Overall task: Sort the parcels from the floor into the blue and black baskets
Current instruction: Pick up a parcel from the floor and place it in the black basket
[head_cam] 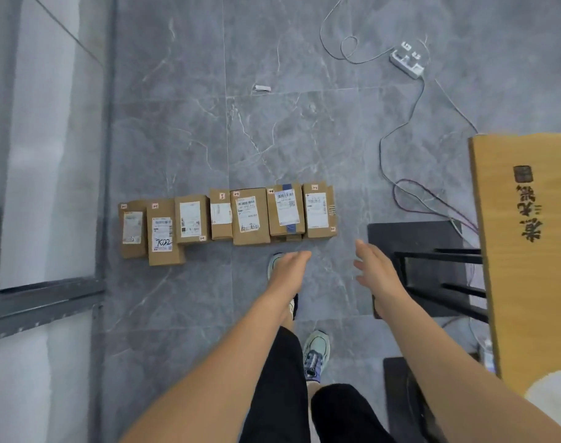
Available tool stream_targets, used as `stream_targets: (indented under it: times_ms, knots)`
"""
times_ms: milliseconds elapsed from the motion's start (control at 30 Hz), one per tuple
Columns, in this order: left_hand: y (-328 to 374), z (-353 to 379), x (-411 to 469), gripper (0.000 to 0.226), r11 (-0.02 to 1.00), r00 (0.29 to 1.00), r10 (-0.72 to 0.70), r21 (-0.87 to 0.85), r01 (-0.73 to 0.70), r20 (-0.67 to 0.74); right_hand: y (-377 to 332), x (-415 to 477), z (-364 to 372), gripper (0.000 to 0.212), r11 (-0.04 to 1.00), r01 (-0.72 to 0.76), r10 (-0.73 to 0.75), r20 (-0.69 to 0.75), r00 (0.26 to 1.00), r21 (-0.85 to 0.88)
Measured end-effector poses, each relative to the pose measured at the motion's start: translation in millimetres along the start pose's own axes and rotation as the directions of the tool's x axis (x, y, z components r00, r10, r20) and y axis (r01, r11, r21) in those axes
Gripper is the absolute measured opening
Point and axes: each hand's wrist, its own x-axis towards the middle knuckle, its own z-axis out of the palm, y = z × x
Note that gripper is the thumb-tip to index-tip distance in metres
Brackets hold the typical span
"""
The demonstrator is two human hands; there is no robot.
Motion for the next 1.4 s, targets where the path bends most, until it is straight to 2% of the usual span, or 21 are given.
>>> stream_targets:
  times_ms: [167,433,633,700,767,833,933,1067,1167,1233,1333,1400]
  knots:
    - [33,-1,78,0.017,0.998,0.999,-0.035,0.051,0.033,0.04,-26,73,10,0.061,0.995,-0.087,0.085,-0.038,0.996,-0.053]
    - [53,6,195,0.021,0.993,0.995,-0.065,0.1,0.057,0.082,-47,184,34,0.057,0.989,-0.096,0.095,-0.017,0.995,-0.109]
    - [43,25,276,0.027,0.988,0.993,-0.101,0.123,0.093,0.064,-36,267,54,0.051,0.982,-0.097,0.098,0.001,0.995,-0.16]
    - [40,35,300,0.025,0.987,0.992,-0.115,0.117,0.109,0.046,-27,293,61,0.045,0.979,-0.092,0.099,0.033,0.995,-0.18]
    - [37,47,321,0.026,0.989,0.991,-0.124,0.083,0.12,0.044,-19,321,65,0.03,0.978,-0.101,0.109,0.035,0.993,-0.181]
    - [33,58,340,0.033,0.99,0.991,-0.129,0.055,0.127,0.032,-14,343,68,0.024,0.98,-0.111,0.117,0.023,0.993,-0.166]
    - [30,73,360,0.04,0.99,0.99,-0.141,0.012,0.141,-0.017,-5,369,70,0.026,0.984,-0.127,0.133,0.041,0.99,-0.123]
    - [24,89,380,0.049,0.991,0.978,-0.131,0.012,0.135,-0.16,7,388,70,0.03,0.984,-0.158,0.164,0.08,0.983,-0.083]
    - [23,97,384,0.047,0.992,0.968,-0.117,0.019,0.124,-0.222,14,398,70,0.035,0.985,-0.16,0.166,0.109,0.98,-0.062]
    - [22,101,384,0.044,0.989,0.966,-0.124,0.047,0.138,-0.226,17,402,72,0.039,0.986,-0.16,0.166,0.148,0.975,-0.053]
    - [20,105,384,0.058,0.985,0.967,-0.158,0.038,0.168,-0.199,23,403,74,0.047,0.989,-0.145,0.148,0.186,0.971,-0.033]
    - [20,106,386,0.06,0.985,0.972,-0.168,-0.005,0.17,-0.162,25,405,76,0.05,0.989,-0.147,0.147,0.183,0.972,-0.013]
